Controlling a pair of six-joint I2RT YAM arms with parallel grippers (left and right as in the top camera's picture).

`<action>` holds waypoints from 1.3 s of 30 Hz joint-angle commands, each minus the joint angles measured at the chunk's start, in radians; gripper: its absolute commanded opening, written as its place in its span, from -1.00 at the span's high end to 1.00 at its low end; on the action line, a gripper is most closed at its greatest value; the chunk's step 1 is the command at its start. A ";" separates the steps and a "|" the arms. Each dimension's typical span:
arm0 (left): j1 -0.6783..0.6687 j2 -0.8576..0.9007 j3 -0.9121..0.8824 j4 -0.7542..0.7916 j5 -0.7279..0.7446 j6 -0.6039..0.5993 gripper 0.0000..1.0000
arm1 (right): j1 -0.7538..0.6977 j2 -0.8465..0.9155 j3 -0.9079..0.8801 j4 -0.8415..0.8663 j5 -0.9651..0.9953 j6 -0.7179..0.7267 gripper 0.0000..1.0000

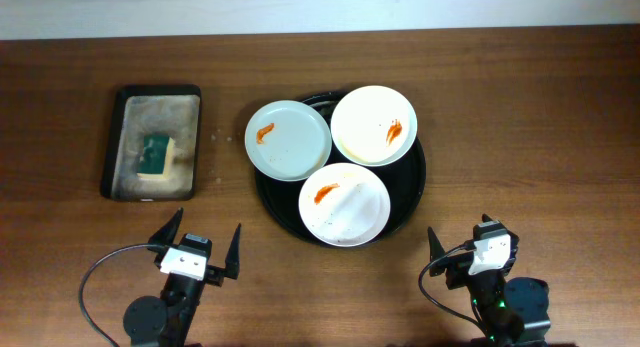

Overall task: Clean dirty plates on tray and stack at the side
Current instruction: 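Move the left gripper toward the sponge in the black tray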

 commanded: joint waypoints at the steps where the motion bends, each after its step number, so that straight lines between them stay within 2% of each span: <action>1: 0.003 -0.011 -0.012 0.003 -0.045 0.026 -0.99 | -0.006 -0.009 -0.008 0.003 -0.006 0.001 -0.97; 32: 0.003 -0.011 -0.012 0.005 -0.045 0.026 -0.99 | -0.006 -0.010 -0.008 0.003 -0.006 0.001 -0.97; 36: 0.003 -0.011 -0.012 0.056 0.019 0.025 -0.99 | -0.006 -0.009 -0.007 0.005 -0.019 0.026 -0.97; 39: 0.003 -0.011 0.000 0.130 0.043 -0.009 -0.98 | -0.006 -0.009 0.000 0.054 -0.101 0.066 -0.97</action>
